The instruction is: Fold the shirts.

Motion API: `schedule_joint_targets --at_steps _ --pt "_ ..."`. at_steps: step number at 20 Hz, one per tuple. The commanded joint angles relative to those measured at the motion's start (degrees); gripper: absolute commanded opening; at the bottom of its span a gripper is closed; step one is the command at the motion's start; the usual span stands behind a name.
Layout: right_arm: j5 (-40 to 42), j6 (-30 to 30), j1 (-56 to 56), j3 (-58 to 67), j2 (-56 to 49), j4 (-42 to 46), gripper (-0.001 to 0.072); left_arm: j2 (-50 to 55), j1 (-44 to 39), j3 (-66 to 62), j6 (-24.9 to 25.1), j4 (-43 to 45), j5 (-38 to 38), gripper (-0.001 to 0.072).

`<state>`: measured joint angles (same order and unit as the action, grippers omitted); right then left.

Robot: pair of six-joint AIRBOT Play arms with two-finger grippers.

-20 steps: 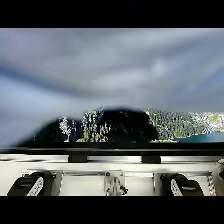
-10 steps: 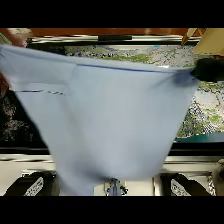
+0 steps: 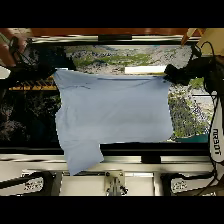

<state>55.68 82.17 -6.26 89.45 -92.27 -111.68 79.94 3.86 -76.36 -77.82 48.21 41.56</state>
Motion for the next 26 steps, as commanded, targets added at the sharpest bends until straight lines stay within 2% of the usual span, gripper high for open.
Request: schedule_joint_targets --at_steps 1,2,3,4,5,6,7,8,9,10,11,13,16,20,26 --pt "-4.22 -1.57 0.44 -0.15 -3.65 -1.81 0.0075 6.54 -1.6 0.31 0.81 -4.94 -0.83 0.0035" --pt "-2.78 -1.57 0.83 -0.17 -3.82 -1.99 0.0157 7.56 -2.08 0.28 0.76 -4.94 1.09 0.0142" --pt "-0.68 -1.36 0.79 -0.11 -3.52 -2.75 0.0468 7.82 -1.99 0.28 0.28 -4.94 4.02 0.045" --pt "2.93 1.33 0.42 0.26 -2.71 -3.32 0.0588 7.61 -1.07 0.0 0.11 -4.92 8.52 0.072" --pt "8.7 5.77 -0.5 0.98 -1.4 -2.21 0.0588 7.41 0.96 -1.22 0.13 -3.54 16.68 0.072" --pt "15.06 9.2 -1.66 1.18 0.31 1.31 0.0587 7.37 3.69 -3.06 -0.17 0.24 27.43 0.0672" --pt "22.91 11.8 -3.02 1.18 2.03 7.34 0.0583 7.37 6.4 -4.35 -2.47 5.84 38.34 0.0418" --pt "31.61 13.68 -4.52 1.09 3.34 15.41 0.0582 7.21 9.05 -4.52 -5.66 12.02 48.76 0.0322" --pt "38.66 15.8 -6.49 0.35 4.46 21.18 0.0582 6.71 11.63 -3.45 -7.54 17.59 58.31 0.0437" --pt "41.05 14.91 -9.31 -1.25 6.05 20.81 0.0583 5.01 13.84 -0.72 -7.54 21.35 61.83 0.0598" --pt "40.28 13.9 -12.76 -3.85 8.31 15.63 0.0582 2.05 15.56 3.45 -7.52 22.1 60.7 0.0625" --pt "38.16 14.12 -17.9 -11.5 12.87 9.01 0.0583 -5.86 17.79 15.67 -6.78 20.9 51.34 0.0626" --pt "36.02 16.57 -20.92 -23.43 17.84 7.67 0.0583 -15.26 19.06 34.01 -0.55 16.98 40.37 0.0624" --pt "31.32 17.11 -20.65 -28.94 18.86 3.21 0.0584 -16.81 19.21 44.09 2.82 12.63 36.02 0.0622" --pt "28.65 17.16 -20.65 -29.11 18.86 2.75 0.0584 -13.53 17.92 46.51 3.72 8.76 33.24 0.0616"
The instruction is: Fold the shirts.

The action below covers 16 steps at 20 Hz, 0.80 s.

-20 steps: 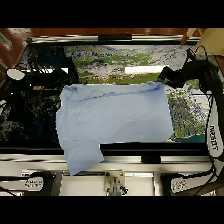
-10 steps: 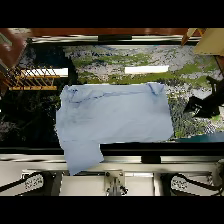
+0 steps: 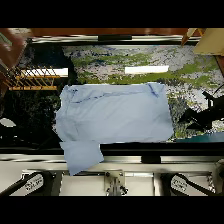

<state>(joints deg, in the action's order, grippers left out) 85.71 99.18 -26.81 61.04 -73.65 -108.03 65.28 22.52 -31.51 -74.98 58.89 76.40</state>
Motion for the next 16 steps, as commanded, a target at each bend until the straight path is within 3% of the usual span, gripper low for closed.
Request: schedule_joint_targets --at_steps 1,6,8,9,11,12,16 --pt "-1.42 0.15 -0.11 -0.7 0.24 -0.87 0.0584 2.05 -1.81 1.66 0.83 -1.97 -2.12 0.0615" --pt "-1.01 0.28 -0.11 -2.4 0.24 -1.05 0.0622 5.97 -11.32 1.66 -0.46 -1.97 -3.74 0.0593" --pt "-1.31 1.22 -0.11 -5.95 0.24 -1.77 0.0622 5.99 -13.25 1.64 -2.27 -1.99 -6.29 0.0333" --pt "-1.79 1.68 -0.11 -8.24 0.24 -2.82 0.0622 5.99 -13.27 1.64 -3.52 -2.27 -7.48 0.0298" --pt "-4.39 4.07 0.07 -13.16 0.24 -10.32 0.0622 5.97 -13.25 1.64 -2.58 -3.56 -7.76 0.0082" --pt "-5.81 4.94 0.66 -15.02 0.24 -11.61 0.0622 5.95 -13.25 1.64 -2.6 -3.96 -7.65 0.0033" --pt "-10.25 5.01 3.02 -17.53 0.24 -5.68 0.0622 5.73 -13.25 1.64 -2.19 -3.93 -7.1 0.0032"
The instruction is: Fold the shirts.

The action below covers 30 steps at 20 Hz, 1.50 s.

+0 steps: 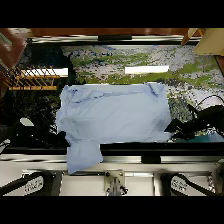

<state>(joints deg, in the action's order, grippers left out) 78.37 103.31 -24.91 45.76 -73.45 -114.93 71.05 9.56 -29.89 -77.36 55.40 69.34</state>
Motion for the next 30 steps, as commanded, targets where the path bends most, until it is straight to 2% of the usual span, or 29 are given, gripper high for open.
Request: schedule_joint_targets --at_steps 1,4,6,10,11,12,14,15,18,20,22,25,28,30 --pt "-1.81 1.14 0.61 -2.01 0.04 1.57 0.0622 -0.04 -0.28 0.02 0.2 -0.44 0.07 0.0032" --pt "0.85 1.66 -1.11 -1.86 0.04 3.85 0.0622 -0.04 -0.28 0.02 0.46 -0.44 0.04 0.0032" --pt "-2.51 0.04 -0.94 -2.43 -0.09 5.2 0.0622 -0.07 -0.28 0.0 1.77 -0.46 0.09 0.0032" --pt "-7.34 -0.39 -0.85 -3.98 -5.62 -3.43 0.0622 -1.25 -0.28 0.0 1.73 -0.55 -0.48 0.0032" --pt "-8.5 0.02 -0.15 -3.98 -6.6 -3.72 0.0575 -1.95 -0.28 -0.04 1.7 -0.66 -0.33 0.0032" --pt "-10.19 0.0 1.18 -3.98 -6.78 -3.41 0.0396 -2.99 -0.28 -0.09 1.7 -0.87 -0.37 0.0031" --pt "-11.28 0.85 4.22 -3.21 -6.56 -4.33 0.011 -5.31 -0.24 -1.57 1.75 -0.83 -0.85 0.0031" --pt "-9.51 2.4 5.81 -1.55 -6.49 -5.11 0.0074 -6.62 -0.24 -3.45 1.75 -0.76 -0.81 0.0031" --pt "-2.95 6.99 10.27 9.35 -1.31 -5.66 0.0073 -13.09 -0.15 -17.16 2.34 0.83 -1.84 0.003" --pt "-2.25 7.28 11.21 22.27 6.21 -5.55 0.0073 -19.63 -0.17 -32.79 2.4 0.92 -9.94 0.003" --pt "-6.12 7.43 11.1 37.0 14.69 -5.05 0.0073 -24.92 -0.2 -50.16 3.21 0.9 -19.74 0.0031" --pt "-17.03 10.71 11.15 53.02 26.58 -2.99 0.0073 -29.07 -0.2 -69.79 3.19 0.87 -22.21 0.0031" --pt "-23.69 10.03 11.15 57.27 35.63 -2.99 0.0073 -33.68 -0.17 -76.46 3.21 1.01 -22.45 0.0031" --pt "-21.97 6.91 11.13 57.27 39.89 0.2 0.0073 -36.74 -0.17 -76.52 3.19 1.81 -21.97 0.003"
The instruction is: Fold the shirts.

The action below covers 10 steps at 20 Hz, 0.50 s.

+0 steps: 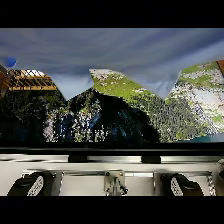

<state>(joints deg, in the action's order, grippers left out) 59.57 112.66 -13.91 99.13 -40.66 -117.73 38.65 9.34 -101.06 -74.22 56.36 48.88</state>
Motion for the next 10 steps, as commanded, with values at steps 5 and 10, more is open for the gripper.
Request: schedule_joint_targets --at_steps 5,10 --pt "9.97 -8.72 0.11 3.89 6.91 13.03 0.0074 -4.61 0.04 -4.13 0.02 6.25 4.28 0.0031" --pt "27.65 -10.23 0.11 0.26 -7.39 13.07 0.0074 1.03 0.04 9.46 1.81 6.58 8.41 0.0031"
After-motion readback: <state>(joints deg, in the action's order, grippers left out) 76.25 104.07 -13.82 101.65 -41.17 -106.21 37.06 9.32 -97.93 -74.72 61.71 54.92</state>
